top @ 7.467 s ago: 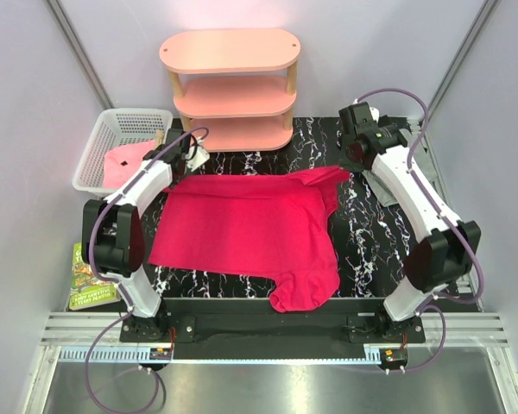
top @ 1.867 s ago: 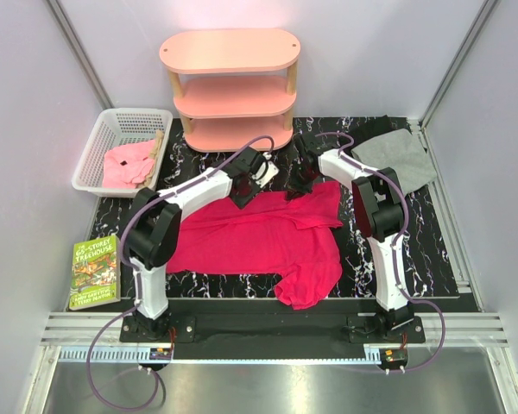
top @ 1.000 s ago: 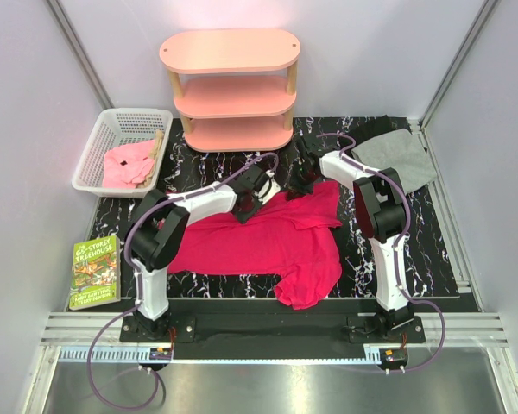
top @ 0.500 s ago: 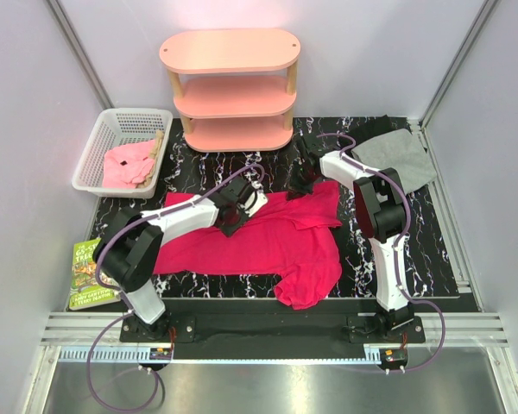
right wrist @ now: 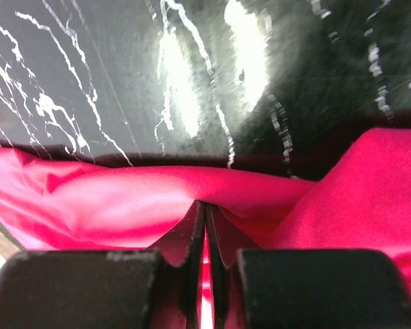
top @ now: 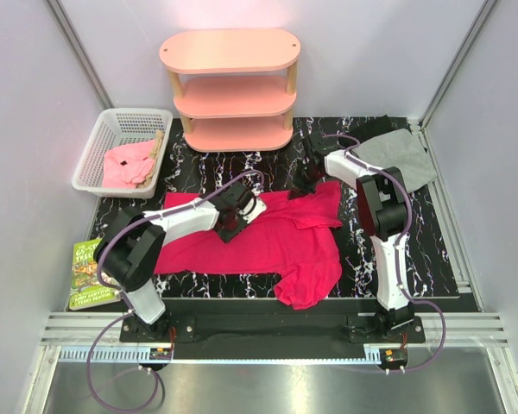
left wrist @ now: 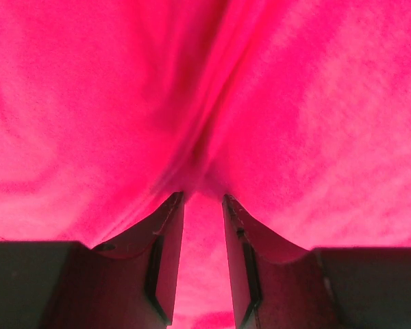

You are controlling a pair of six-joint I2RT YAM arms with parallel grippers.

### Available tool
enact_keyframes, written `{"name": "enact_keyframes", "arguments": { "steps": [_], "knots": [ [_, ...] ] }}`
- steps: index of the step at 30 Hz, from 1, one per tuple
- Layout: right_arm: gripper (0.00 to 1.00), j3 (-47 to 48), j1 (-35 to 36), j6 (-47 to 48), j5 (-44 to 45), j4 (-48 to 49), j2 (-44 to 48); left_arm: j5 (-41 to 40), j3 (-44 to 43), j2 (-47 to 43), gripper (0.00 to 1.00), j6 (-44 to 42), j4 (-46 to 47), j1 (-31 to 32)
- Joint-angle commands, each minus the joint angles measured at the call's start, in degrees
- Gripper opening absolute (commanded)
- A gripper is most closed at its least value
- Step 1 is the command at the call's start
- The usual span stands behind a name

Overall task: Fold and stack the t-shirts
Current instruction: Fold the tshirt

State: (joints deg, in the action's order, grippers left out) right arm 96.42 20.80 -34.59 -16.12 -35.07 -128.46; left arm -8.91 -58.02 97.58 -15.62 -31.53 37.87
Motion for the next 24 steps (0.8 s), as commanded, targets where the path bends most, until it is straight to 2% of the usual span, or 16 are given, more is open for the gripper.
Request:
{"name": "enact_keyframes", "arguments": {
  "steps": [1,4,7,9,10,12,14,18,21,24],
  "knots": [
    [0.1,-0.1,-4.4,2.1,5.8,-2.8,-5.9,1.8,-5.3,-4.9,0.35,-1.7,-1.6,-0.2],
    [0.09,3.8,-6.8,2.3,5.1,-4.1,-7.4,1.1,-9.6,-7.7,0.36,-1.8,-2.8,-2.3],
    [0.1,11.0,-7.5,3.5,5.5,-7.6,-10.2,0.4,-11.1,-7.6,0.36,-2.8,-3.5,-5.2],
    [0.1,19.0,-7.5,5.6,5.4,-12.1,-13.4,-0.1,-10.7,-7.0,0.35,-3.4,-4.0,-6.6],
    [0.12,21.2,-7.4,5.9,4.6,-13.3,-14.0,-0.1,-10.2,-7.1,0.35,-3.5,-4.4,-7.8],
    [0.26,23.3,-6.7,6.9,4.6,-15.1,-12.4,0.3,-7.5,-9.5,0.35,-4.3,-5.0,-8.8],
    [0.36,20.5,-5.3,8.7,7.8,-15.0,-6.7,-0.4,-3.2,-12.2,0.35,-6.3,-5.7,-9.1],
    [0.55,11.3,-0.9,11.0,22.9,-15.0,7.0,-0.8,4.3,-21.7,0.36,-9.8,-6.9,-9.1],
    [0.63,2.1,4.3,11.4,29.9,-15.3,18.8,-1.2,8.2,-26.3,0.36,-11.0,-8.0,-9.1],
    [0.7,-7.5,10.0,11.1,31.9,-16.3,28.9,-1.6,11.0,-28.9,0.36,-12.2,-8.4,-9.1]
  ]
}}
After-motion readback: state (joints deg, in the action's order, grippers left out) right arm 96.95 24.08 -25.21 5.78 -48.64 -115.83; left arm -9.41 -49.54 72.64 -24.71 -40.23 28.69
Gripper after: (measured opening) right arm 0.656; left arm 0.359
